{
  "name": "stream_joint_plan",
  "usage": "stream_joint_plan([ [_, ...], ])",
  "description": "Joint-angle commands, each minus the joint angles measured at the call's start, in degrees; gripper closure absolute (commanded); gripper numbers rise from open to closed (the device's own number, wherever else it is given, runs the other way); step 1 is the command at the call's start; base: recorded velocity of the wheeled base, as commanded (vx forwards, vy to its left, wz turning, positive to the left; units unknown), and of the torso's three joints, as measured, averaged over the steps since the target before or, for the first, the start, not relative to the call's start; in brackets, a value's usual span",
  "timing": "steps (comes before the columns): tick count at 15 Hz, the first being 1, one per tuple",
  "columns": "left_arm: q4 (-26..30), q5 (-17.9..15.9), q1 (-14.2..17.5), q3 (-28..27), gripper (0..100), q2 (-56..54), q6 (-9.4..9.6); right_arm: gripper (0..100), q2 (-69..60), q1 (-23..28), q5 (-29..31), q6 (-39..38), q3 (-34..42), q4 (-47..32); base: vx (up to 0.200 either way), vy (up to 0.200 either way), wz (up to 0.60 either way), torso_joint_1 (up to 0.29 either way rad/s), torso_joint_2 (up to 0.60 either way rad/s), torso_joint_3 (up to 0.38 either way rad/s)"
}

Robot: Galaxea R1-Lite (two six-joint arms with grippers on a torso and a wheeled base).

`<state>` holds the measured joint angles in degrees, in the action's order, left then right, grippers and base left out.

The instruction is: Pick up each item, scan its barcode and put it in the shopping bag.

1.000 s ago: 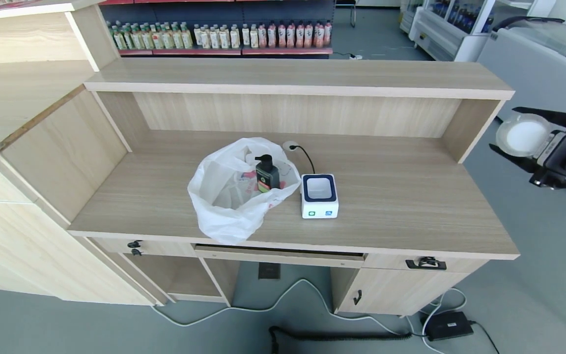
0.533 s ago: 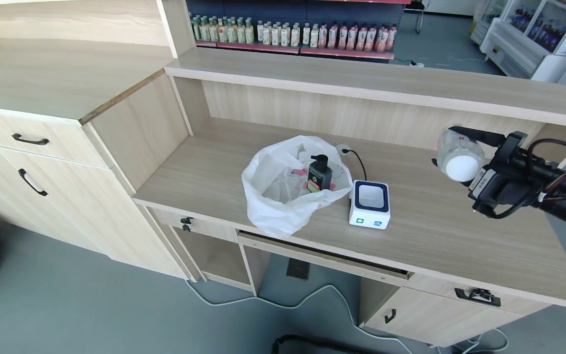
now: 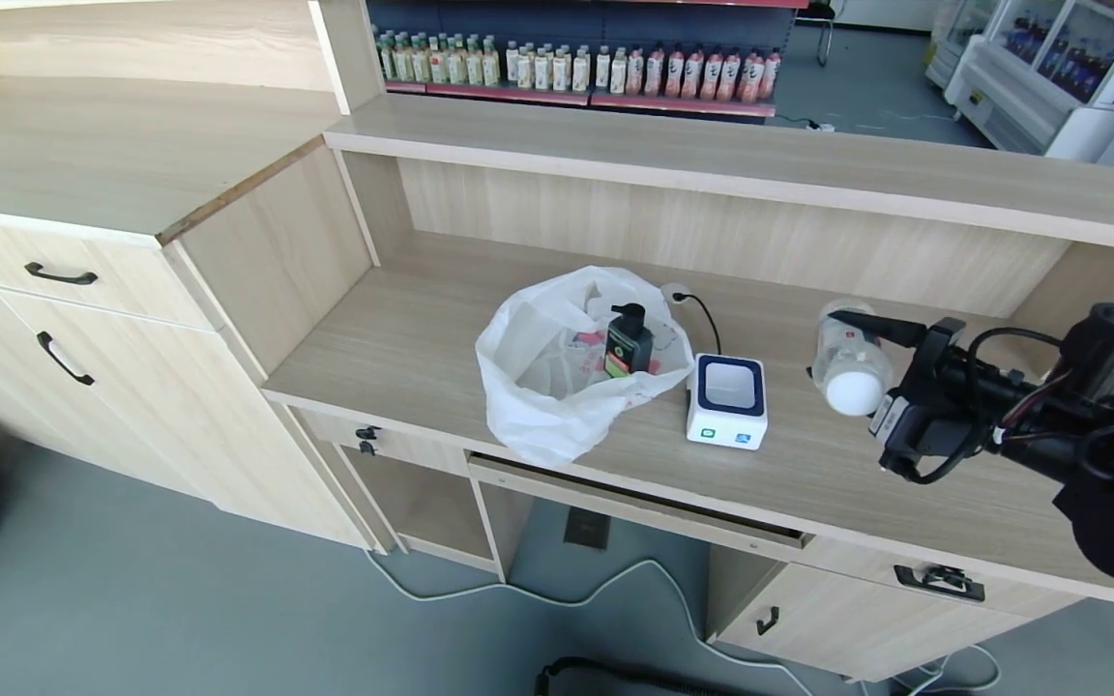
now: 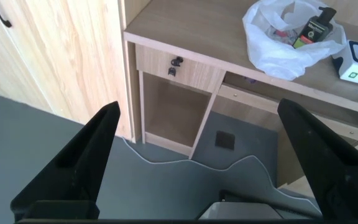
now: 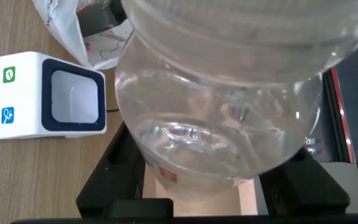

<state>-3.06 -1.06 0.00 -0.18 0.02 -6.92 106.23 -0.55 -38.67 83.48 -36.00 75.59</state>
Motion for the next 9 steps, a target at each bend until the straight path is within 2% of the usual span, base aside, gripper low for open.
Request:
stream_joint_plan([
  [1,0.0,0.0,0.0,0.0,0,0.0,-0.02,100,1.5,0.0,-0.1,0.0,0.4,0.1,0.0,0.0,0.0,0.0,0.0,0.0],
  [9,0.0,0.0,0.0,0.0,0,0.0,-0.02,100,6.3,-0.5,-0.8,0.0,2.1,4.6,0.0,0.0,0.0,0.0,0.0,0.0],
])
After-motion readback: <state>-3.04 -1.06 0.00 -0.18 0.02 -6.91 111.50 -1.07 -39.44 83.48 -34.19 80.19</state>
